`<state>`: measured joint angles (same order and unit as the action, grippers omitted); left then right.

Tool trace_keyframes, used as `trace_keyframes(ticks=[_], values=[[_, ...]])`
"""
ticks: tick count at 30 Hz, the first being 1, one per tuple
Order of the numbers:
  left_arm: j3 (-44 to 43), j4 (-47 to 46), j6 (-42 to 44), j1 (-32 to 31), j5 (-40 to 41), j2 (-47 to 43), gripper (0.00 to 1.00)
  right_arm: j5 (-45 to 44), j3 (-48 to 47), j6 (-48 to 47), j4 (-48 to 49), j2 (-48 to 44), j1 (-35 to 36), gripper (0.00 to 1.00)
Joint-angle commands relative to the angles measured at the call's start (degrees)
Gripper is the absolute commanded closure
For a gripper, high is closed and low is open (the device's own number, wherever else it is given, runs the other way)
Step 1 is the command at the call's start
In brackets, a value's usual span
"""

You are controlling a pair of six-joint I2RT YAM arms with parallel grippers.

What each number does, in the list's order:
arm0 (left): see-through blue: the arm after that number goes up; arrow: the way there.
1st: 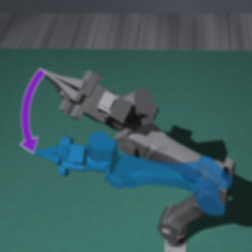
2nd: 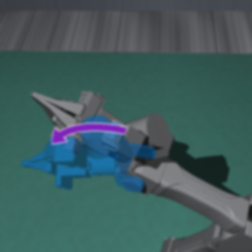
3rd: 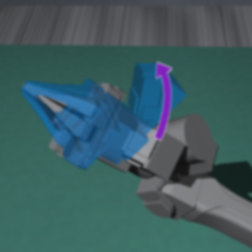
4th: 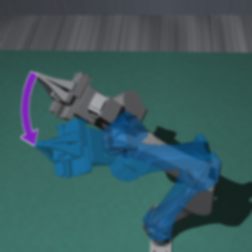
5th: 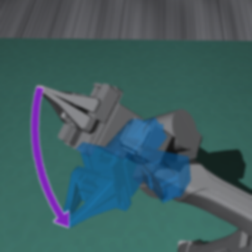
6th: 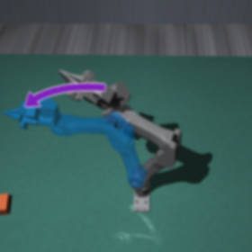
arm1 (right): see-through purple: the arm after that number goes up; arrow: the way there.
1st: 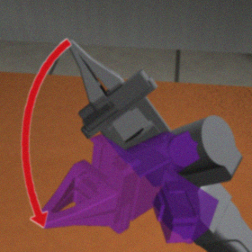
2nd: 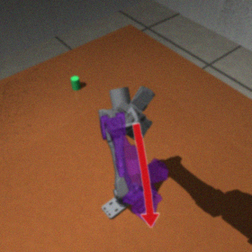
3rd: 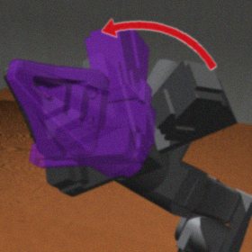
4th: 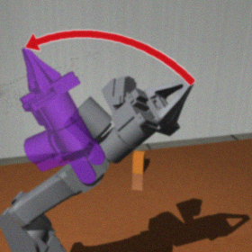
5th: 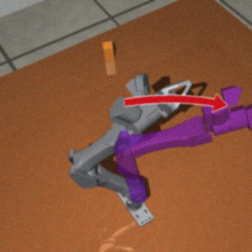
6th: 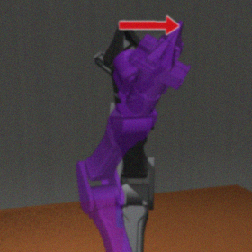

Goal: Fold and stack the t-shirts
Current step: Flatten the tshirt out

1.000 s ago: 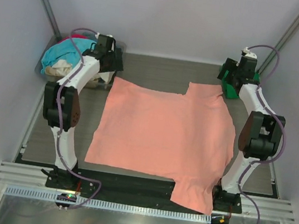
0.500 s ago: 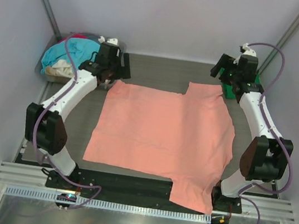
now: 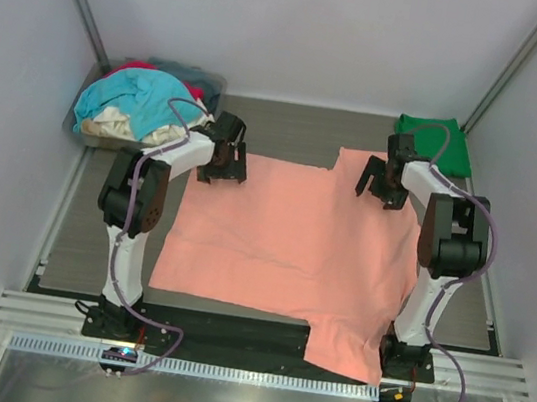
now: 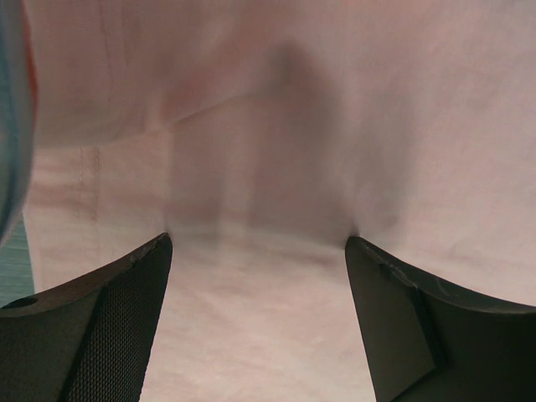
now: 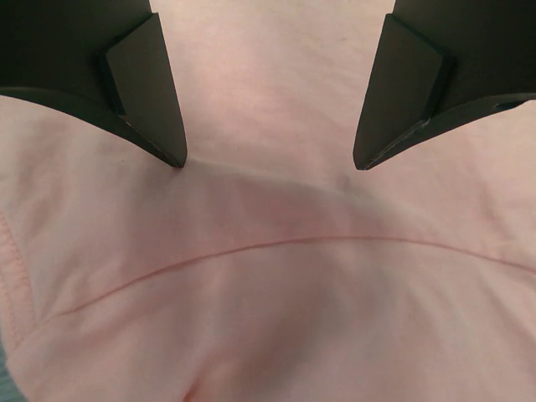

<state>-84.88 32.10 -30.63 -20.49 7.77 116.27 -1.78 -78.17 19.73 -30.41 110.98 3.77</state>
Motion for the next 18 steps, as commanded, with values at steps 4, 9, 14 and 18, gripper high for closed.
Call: trace_keyframes(ticks=[4, 9, 14, 18], values=[[-9.76, 0.6, -1.45, 1.15, 0.76, 7.56, 0.15, -2.87, -8.65, 0.23, -3.24, 7.65, 0.27, 0.13], [-13.73, 1.12, -2.15, 3.35, 0.32, 12.22, 0.16, -3.23, -17.7, -0.83, -5.88, 14.52, 0.27, 0.13], [-20.38, 1.74, -1.71, 5.8, -0.56, 15.82, 0.16, -2.26, -29.89, -0.83, -9.3, 24.43, 0.27, 0.14], [-30.91, 5.68, -2.24, 8.8, -2.67, 21.79, 0.16, -1.12, -41.33, -0.65, -11.59, 31.29, 0.27, 0.14]])
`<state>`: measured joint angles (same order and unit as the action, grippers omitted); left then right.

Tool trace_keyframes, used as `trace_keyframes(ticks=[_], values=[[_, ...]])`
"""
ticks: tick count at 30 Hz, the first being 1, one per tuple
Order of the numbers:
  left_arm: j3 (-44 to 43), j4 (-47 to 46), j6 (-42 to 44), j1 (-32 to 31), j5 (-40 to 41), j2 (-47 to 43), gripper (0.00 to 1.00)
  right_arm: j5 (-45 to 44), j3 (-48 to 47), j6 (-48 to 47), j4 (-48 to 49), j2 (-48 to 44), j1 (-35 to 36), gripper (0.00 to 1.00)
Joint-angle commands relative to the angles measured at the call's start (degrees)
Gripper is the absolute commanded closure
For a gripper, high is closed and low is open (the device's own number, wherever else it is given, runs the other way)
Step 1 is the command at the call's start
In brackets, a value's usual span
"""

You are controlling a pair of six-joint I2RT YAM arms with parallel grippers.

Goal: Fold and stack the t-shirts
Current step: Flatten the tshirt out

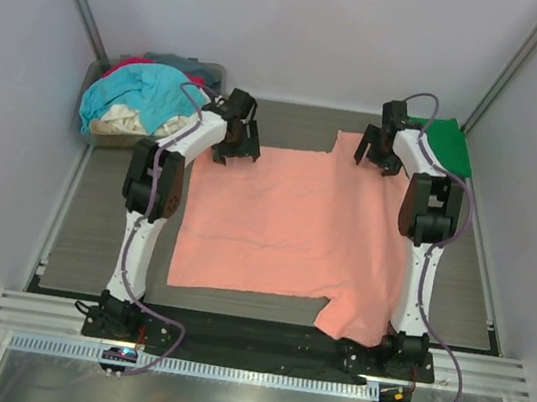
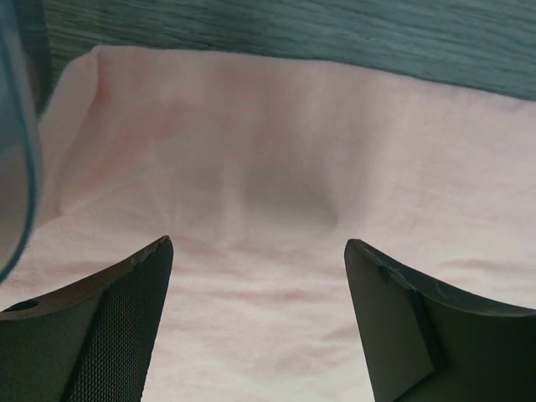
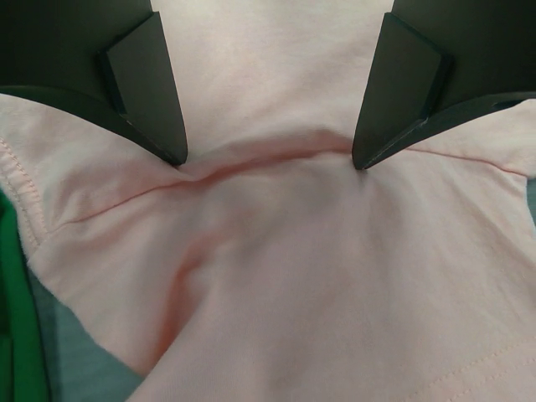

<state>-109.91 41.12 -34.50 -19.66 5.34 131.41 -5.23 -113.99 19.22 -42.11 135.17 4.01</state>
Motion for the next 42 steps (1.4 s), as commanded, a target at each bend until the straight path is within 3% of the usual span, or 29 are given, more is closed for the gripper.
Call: trace_keyframes(ticks=[1, 6, 9, 13, 18, 24, 28, 33, 37, 39, 42], values=[[-8.19, -2.46, 1.98, 8.41, -0.42, 9.1, 0.16, 2.33, -8.06, -0.15, -0.6, 8.43, 0.12, 0.14], [-30.83, 5.87, 4.44, 10.34, -1.65, 17.46, 0.16, 3.73, -22.14, 0.38, -2.45, 13.8, 0.12, 0.13], [-33.01, 6.87, 5.14, 10.43, -3.14, 16.26, 0.16, 4.44, -23.03, 0.38, -2.19, 12.66, 0.03, 0.13], [-17.94, 2.39, 5.32, 9.73, -3.59, 4.93, 0.16, 6.64, -19.0, -0.41, -1.93, 6.44, 0.21, 0.13], [-6.04, 2.29, 5.32, 8.33, -2.18, -12.53, 0.17, 7.78, -13.89, -1.64, -1.93, -2.62, 0.21, 0.13], [10.72, 7.38, 6.29, 3.32, 7.64, -29.88, 0.17, 6.12, -5.11, -2.79, -2.01, -18.76, 0.21, 0.11], [26.38, 11.95, 3.49, -4.39, 15.82, -41.83, 0.18, -1.69, 9.17, -1.04, -2.01, -31.78, 0.03, 0.1], [46.86, 14.77, -7.83, -10.56, 15.05, -58.79, 0.23, -11.19, 30.81, 3.45, 1.75, -51.55, -0.32, 0.09], [59.52, 14.95, -15.76, -15.92, 13.38, -68.73, 0.25, -12.35, 51.62, 8.63, 6.59, -69.14, -0.58, 0.08], [62.09, 15.91, -21.46, -21.7, 16.62, -70.59, 0.27, -9.11, 57.18, 11.7, 7.48, -77.32, -0.85, 0.06], [64.28, 17.06, -26.47, -23.84, 18.12, -69.63, 0.29, -4.1, 61.42, 14.61, 7.13, -83.75, -0.76, 0.07]])
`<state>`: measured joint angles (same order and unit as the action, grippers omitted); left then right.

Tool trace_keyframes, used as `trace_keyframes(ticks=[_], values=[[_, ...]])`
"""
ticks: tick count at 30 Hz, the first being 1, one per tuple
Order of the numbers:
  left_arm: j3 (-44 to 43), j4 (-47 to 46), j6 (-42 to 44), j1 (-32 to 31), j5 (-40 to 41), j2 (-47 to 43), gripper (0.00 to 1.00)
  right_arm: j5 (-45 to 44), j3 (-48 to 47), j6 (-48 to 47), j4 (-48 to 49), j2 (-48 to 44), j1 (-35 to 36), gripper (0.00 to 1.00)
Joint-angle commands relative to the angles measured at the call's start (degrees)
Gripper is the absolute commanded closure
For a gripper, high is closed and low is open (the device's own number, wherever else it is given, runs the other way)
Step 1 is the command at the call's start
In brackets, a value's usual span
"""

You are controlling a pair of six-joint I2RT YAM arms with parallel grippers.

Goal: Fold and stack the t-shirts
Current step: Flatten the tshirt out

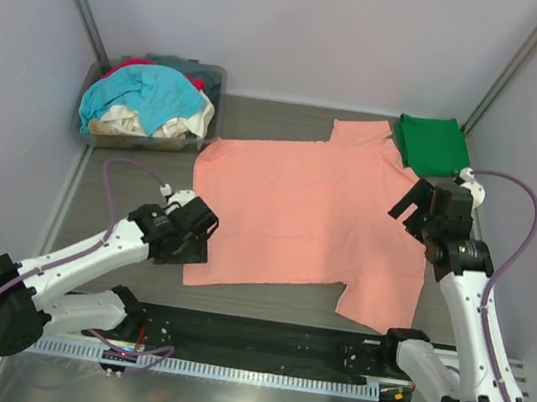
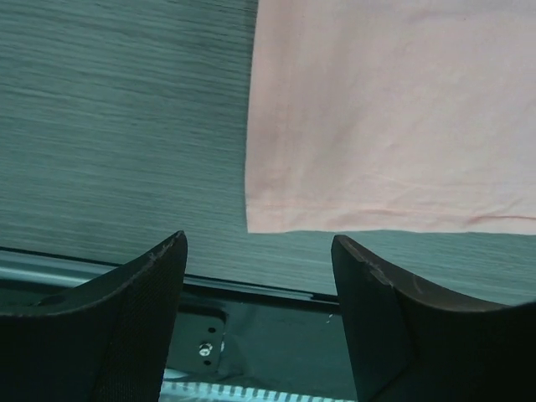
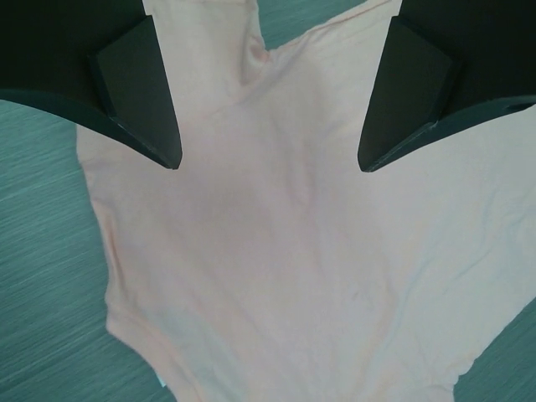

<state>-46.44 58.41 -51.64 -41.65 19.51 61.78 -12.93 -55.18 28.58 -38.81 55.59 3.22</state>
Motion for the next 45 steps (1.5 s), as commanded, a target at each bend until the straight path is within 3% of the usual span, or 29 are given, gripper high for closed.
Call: trace_keyframes(ticks=[1, 6, 19, 22, 23, 27, 32, 33, 35, 37, 38, 41, 43, 45], values=[[4.21, -3.01, -10.05, -1.94, 2.57, -0.08, 0.3, 4.39, 3.32, 5.69, 3.39, -5.92, -0.15, 0.08], [14.87, -14.11, -15.16, -2.03, -1.31, -3.33, 0.41, 5.37, 5.87, 5.71, 2.78, -9.18, -0.06, 0.09], [20.77, -24.39, -15.25, -1.95, -2.02, -0.17, 0.55, 2.56, 4.64, 3.68, -0.92, -8.75, 0.11, 0.09], [22.08, -25.88, -14.63, -2.03, -1.75, -0.25, 0.66, 0.01, 5.78, 4.55, -3.1, -7.79, -0.15, 0.08], [22.44, -26.76, -14.46, -1.95, -2.01, -0.78, 0.76, -0.25, 6.31, 5.25, -3.81, -7.17, -0.15, 0.08], [23.06, -31.16, -12.53, -1.42, -2.2, -2.1, 1.0, -0.26, 8.41, 13.74, -10.22, -2.95, -0.5, 0.06], [21.92, -33.97, -7.88, 6.47, -5.51, -1.66, 1.0, 9.66, 16.04, 21.16, -10.33, -0.93, -0.06, 0.05], [21.91, -35.89, -6.82, 8.32, -6.92, -1.23, 1.0, 10.81, 17.63, 23.6, -9.89, -1.19, 1.16, 0.05], [21.91, -37.76, -3.66, 13.16, -10.36, -0.43, 1.0, 9.86, 20.81, 27.3, -8.57, -1.63, 10.09, 0.06], [21.21, -39.25, -1.38, 15.27, -10.72, 0.88, 1.0, 6.27, 20.9, 34.74, -11.1, 0.03, 17.48, 0.06], [21.04, -39.51, -0.84, 15.54, -10.89, 1.32, 1.0, 1.55, 20.29, 36.79, -12.42, 0.65, 25.09, 0.06], [20.24, -40.22, 0.22, 16.33, -11.68, 2.64, 1.0, -3.06, 20.02, 44.61, -17.0, 2.5, 34.01, 0.07], [20.68, -40.66, 0.22, 17.3, -12.12, 2.47, 1.0, -4.38, 21.07, 51.88, -17.36, 1.63, 37.02, 0.07], [21.12, -41.1, 0.22, 18.61, -12.56, 2.03, 1.0, -4.39, 24.14, 53.33, -14.3, 1.53, 37.91, 0.11]])
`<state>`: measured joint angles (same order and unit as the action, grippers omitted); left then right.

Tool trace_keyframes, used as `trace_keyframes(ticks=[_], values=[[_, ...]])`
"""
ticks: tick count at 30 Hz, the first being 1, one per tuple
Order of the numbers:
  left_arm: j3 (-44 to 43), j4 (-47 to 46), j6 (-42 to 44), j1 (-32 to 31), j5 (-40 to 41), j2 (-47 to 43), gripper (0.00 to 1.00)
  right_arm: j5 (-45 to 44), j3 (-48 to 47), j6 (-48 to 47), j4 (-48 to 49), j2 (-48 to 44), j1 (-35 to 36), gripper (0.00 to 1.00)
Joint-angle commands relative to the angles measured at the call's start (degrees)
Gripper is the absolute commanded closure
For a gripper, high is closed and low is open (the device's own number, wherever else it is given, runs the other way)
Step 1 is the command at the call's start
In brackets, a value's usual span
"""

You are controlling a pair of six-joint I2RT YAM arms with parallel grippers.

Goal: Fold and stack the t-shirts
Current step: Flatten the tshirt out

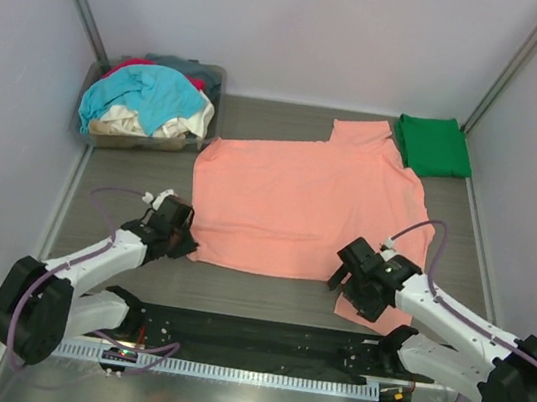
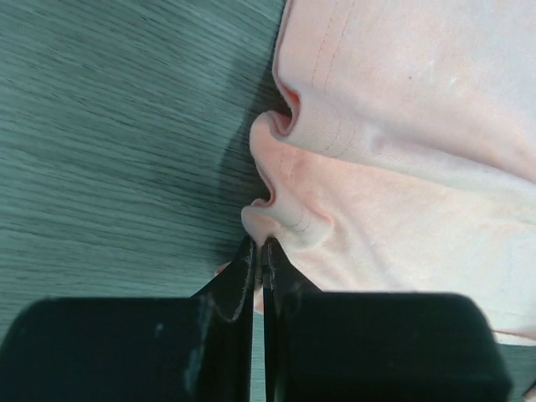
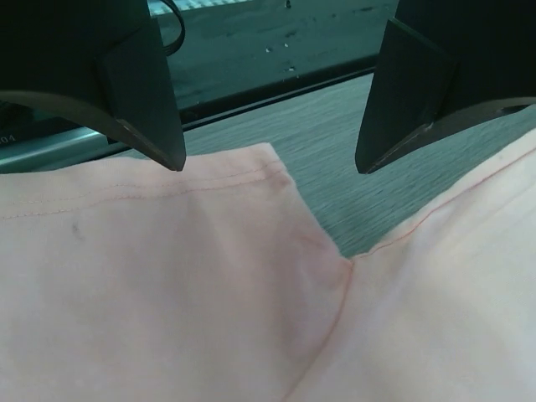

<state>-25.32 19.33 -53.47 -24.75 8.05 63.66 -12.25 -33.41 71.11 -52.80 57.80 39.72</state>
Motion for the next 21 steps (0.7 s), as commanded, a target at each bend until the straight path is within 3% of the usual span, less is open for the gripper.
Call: trace_keyframes(ticks=[1, 6, 13, 17, 21], values=[[0.53, -2.1, 2.32, 3.99, -2.07, -0.02, 1.0, -5.06, 3.43, 11.32, 0.67, 0.29, 1.32, 0.13], [0.36, -3.25, 4.87, 14.37, -10.14, 2.69, 1.0, -5.06, 4.85, 9.31, 4.1, 4.77, 2.46, 0.18], [0.36, -8.34, 3.91, 26.93, -17.81, 7.44, 1.0, -8.14, -0.42, 3.69, 3.66, 6.8, 5.0, 0.12], [0.71, -9.75, 3.38, 28.62, -18.6, 6.75, 1.0, -11.64, -3.41, 6.84, -1.76, 4.53, 7.9, 0.1], [1.24, -9.84, 3.38, 28.71, -18.42, 5.51, 1.0, -12.27, -0.35, 11.5, -2.5, -0.57, 8.35, 0.11]])
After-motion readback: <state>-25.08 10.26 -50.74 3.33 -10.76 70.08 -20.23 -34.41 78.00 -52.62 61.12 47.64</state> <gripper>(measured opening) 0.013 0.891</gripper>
